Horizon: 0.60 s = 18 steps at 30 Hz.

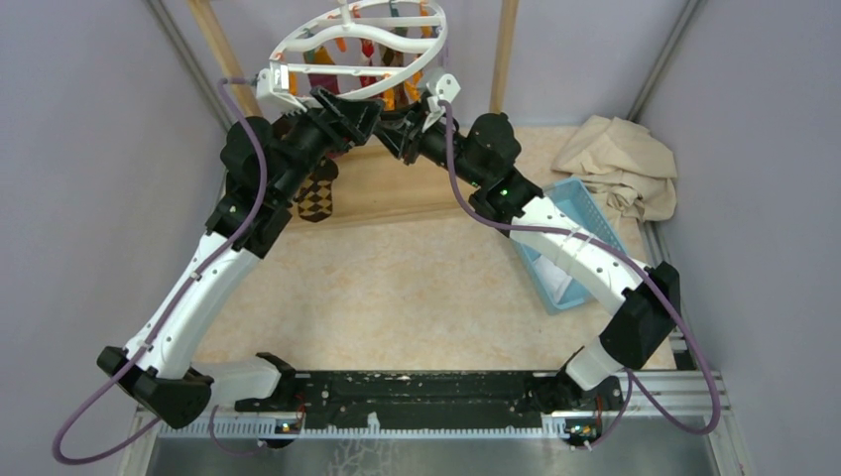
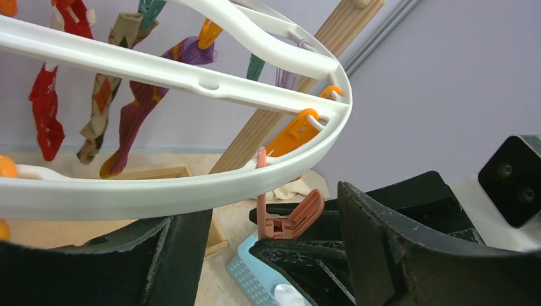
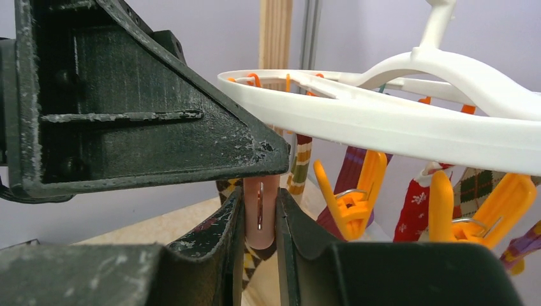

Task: Clip the socks to the hanger
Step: Open the clamp at the hanger.

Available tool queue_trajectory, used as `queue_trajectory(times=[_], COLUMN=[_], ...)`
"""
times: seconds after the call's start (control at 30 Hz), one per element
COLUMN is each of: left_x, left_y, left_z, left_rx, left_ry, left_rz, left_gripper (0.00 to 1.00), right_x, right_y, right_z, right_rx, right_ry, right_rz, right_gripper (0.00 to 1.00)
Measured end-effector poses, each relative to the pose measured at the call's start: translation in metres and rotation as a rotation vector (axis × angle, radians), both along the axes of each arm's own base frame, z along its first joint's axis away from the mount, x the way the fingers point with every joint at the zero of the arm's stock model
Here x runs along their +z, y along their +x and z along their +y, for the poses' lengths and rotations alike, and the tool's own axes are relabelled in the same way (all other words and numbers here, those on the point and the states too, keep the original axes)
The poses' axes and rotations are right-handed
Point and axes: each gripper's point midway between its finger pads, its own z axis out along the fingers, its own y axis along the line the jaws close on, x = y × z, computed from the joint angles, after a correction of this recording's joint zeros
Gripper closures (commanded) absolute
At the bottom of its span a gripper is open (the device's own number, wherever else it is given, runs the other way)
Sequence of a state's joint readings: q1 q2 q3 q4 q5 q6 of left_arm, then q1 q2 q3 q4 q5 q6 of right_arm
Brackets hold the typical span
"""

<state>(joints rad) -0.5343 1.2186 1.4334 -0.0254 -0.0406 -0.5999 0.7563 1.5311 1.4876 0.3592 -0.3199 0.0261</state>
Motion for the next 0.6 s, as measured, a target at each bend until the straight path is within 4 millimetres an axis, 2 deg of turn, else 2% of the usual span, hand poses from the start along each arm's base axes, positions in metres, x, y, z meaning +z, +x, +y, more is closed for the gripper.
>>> queue_trajectory(times=[0.27, 0.6], left_x=[0.0021, 0.0022], left_y=[0.0007, 0.0027], left_z=[0.0027, -0.0054], left_rx=[0.015, -0.015], left_ry=[0.013, 0.050], left_rz=[-0.029, -0.049], left_gripper=[0.42, 0.39], right_x=[0.0028, 0.0041], right_y=[-0.0009, -0.0009], right_z=[0.0001, -0.0003], right_rx=[0.004, 0.002], right_ry=[0.010, 0.014], right_rz=[-0.007, -0.010], right_gripper=[1.00, 1.00])
